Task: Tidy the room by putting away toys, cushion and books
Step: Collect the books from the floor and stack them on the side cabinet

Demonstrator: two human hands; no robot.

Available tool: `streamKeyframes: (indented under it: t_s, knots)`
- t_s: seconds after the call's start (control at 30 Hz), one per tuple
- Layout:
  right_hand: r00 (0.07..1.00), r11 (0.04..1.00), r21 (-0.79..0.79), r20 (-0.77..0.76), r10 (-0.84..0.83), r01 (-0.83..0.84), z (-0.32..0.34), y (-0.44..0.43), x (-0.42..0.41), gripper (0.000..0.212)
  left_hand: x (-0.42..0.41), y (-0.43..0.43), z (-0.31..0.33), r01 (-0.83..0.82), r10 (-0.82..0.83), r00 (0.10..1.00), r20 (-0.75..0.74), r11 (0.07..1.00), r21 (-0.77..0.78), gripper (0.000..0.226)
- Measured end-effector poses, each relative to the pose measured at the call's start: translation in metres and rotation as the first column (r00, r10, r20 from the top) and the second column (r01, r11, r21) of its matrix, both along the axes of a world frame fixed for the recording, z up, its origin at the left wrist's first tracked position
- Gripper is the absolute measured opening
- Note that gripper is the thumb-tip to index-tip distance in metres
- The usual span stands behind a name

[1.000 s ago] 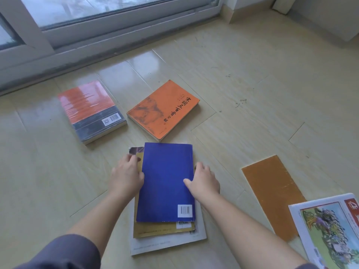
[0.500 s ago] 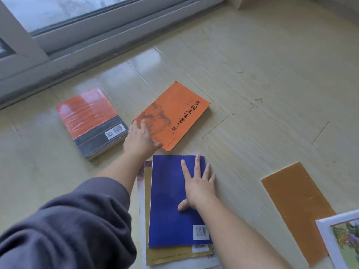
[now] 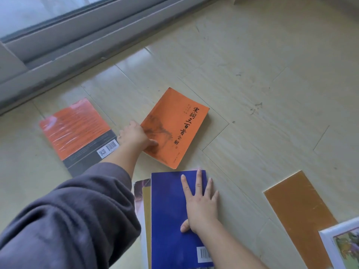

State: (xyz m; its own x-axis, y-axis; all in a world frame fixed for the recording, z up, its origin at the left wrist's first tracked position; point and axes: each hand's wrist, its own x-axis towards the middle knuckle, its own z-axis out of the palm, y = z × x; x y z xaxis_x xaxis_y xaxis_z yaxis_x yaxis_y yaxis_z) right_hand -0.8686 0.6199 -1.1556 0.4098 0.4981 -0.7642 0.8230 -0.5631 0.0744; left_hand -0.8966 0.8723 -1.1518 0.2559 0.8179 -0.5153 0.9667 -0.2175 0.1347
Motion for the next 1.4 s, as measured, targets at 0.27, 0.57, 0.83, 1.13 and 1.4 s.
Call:
streamKeyframes:
  t_s: [0.27, 0.57, 0.83, 1.13, 1.4]
  knots:
    - [1.0, 1.0, 0.017, 0.011, -0.011, 0.011, 0.0, -0.003, 0.002, 0.144, -0.01, -0.003, 0.029, -0.04, 0.212, 0.833, 0.512, 0.944, -0.327, 0.027]
    - [0.998, 0.997, 0.066, 0.037, -0.043, 0.04, 0.011, -0.007, 0.002, 0.136, -0.086, -0.089, 0.037, -0.222, 0.74, 0.326, 0.589, 0.665, -0.713, 0.01]
    - [0.874, 0.737, 0.476, -0.182, -0.451, 0.48, 0.014, -0.072, -0.014, 0.078, -0.175, -0.212, 0.025, -0.283, 0.788, 0.307, 0.533, 0.61, -0.74, 0.028]
    - [0.452, 0.37, 0.264, -0.594, -0.666, 0.891, 0.043, -0.091, -0.01, 0.057, -0.183, -0.285, 0.002, -0.169, 0.24, 0.923, 0.301, 0.955, -0.243, 0.051]
    - [0.421, 0.342, 0.245, -0.508, -0.752, 0.907, 0.027, -0.084, -0.017, 0.076, -0.144, -0.262, 0.017, -0.378, 0.462, 0.868, 0.183, 0.852, -0.362, 0.082]
